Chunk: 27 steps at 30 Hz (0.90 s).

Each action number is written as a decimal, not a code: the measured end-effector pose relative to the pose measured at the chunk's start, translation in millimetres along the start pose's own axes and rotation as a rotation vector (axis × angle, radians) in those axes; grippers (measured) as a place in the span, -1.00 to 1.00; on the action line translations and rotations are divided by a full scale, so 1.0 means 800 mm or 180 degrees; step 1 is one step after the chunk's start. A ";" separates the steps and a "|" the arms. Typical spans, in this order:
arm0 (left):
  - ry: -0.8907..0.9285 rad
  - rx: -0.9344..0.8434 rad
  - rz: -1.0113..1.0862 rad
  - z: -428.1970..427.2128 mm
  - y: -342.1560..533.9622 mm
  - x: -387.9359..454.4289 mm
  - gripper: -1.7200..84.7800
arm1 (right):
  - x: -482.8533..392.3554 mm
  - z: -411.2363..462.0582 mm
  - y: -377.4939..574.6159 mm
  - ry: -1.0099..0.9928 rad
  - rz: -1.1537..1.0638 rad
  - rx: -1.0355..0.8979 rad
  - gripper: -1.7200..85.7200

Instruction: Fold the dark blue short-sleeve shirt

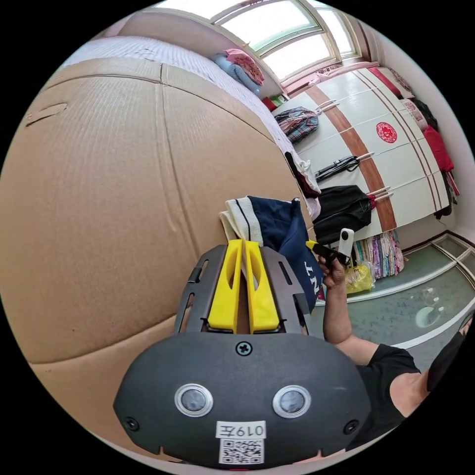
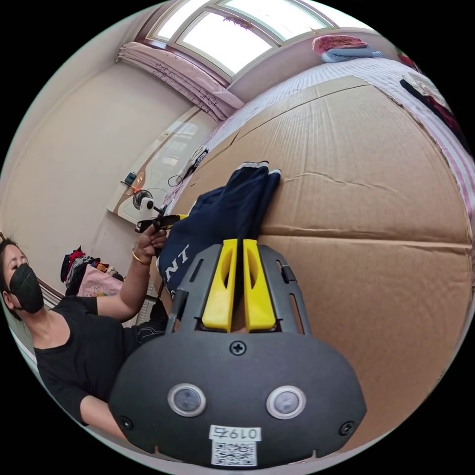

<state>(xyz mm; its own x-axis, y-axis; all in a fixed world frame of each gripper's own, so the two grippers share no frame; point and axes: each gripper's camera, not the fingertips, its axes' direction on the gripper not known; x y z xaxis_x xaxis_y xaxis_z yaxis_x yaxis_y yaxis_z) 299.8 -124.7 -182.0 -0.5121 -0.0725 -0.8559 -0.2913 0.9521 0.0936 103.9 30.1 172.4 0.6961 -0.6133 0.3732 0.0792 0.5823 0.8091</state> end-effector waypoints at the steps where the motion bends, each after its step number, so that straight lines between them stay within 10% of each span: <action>1: -0.0110 0.0007 0.0052 -0.003 -0.006 0.005 -0.93 | -0.002 0.000 -0.001 0.0043 -0.0009 -0.0002 -0.94; 27: 0.0513 -0.0081 -0.0553 -0.001 -0.076 -0.072 -0.93 | -0.001 -0.011 0.030 -0.0055 0.0190 -0.0007 -0.90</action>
<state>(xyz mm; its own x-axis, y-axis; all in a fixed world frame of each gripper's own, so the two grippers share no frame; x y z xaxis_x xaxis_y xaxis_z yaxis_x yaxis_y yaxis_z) 346.5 -178.8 -137.6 -0.5743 -0.2830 -0.7682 -0.4055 0.9135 -0.0334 111.4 49.3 187.4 0.6871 -0.5867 0.4286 0.0395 0.6192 0.7843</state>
